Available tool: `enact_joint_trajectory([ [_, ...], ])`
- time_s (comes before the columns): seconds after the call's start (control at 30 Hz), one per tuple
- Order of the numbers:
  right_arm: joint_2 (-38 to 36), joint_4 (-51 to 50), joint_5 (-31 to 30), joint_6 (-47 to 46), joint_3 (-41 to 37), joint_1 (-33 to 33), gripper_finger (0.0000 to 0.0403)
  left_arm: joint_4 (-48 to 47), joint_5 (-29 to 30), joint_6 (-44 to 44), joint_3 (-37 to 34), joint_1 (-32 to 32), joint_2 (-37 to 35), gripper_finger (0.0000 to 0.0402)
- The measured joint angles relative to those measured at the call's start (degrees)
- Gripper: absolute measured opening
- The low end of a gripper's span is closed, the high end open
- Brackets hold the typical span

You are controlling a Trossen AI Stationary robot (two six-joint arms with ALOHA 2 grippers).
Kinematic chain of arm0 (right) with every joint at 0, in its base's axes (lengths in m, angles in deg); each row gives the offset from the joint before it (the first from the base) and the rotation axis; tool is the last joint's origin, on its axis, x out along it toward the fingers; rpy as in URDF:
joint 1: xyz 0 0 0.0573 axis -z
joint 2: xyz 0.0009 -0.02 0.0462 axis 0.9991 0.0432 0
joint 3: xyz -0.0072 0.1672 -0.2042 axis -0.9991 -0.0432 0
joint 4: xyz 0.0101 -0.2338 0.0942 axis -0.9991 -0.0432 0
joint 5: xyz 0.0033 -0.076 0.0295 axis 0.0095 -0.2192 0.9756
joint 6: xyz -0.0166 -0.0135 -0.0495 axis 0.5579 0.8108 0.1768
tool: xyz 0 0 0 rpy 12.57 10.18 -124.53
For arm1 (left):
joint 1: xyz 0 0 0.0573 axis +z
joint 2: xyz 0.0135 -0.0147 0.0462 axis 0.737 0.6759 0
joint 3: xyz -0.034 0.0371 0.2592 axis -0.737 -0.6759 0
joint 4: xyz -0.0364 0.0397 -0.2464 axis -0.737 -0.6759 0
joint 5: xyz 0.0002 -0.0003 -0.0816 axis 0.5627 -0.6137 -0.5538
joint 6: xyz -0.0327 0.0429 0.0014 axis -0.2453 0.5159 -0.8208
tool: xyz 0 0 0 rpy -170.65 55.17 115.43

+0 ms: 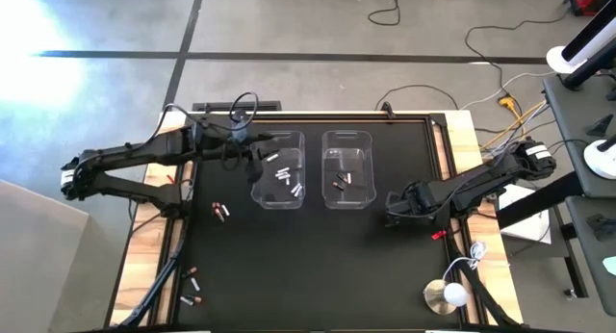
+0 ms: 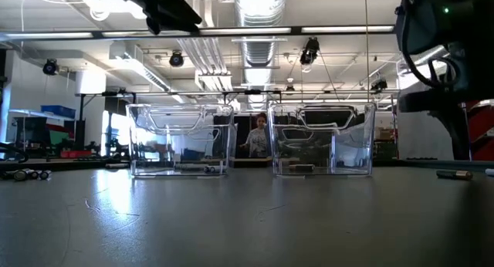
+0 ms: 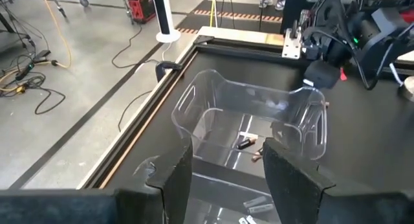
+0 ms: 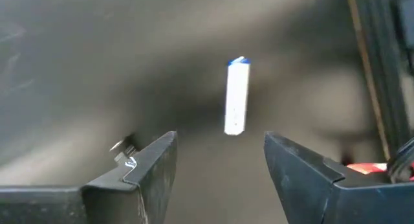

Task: Sort batteries
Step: Put the white battery into the left transparent bin

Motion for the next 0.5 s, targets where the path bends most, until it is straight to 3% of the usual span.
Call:
enact_joint_trajectory([
  [0.23,-0.02,3.46,-0.46,-1.02,-5.08,0.00,0.0207,-0.06,0.00,0.44,-0.04,0.00,1.59,0.0166],
  [0.5,-0.23,9.52,-0.83,-2.30,-9.26,0.00,0.0143,1.57,0.02,0.87,-0.07,0.00,2.12,0.0166],
])
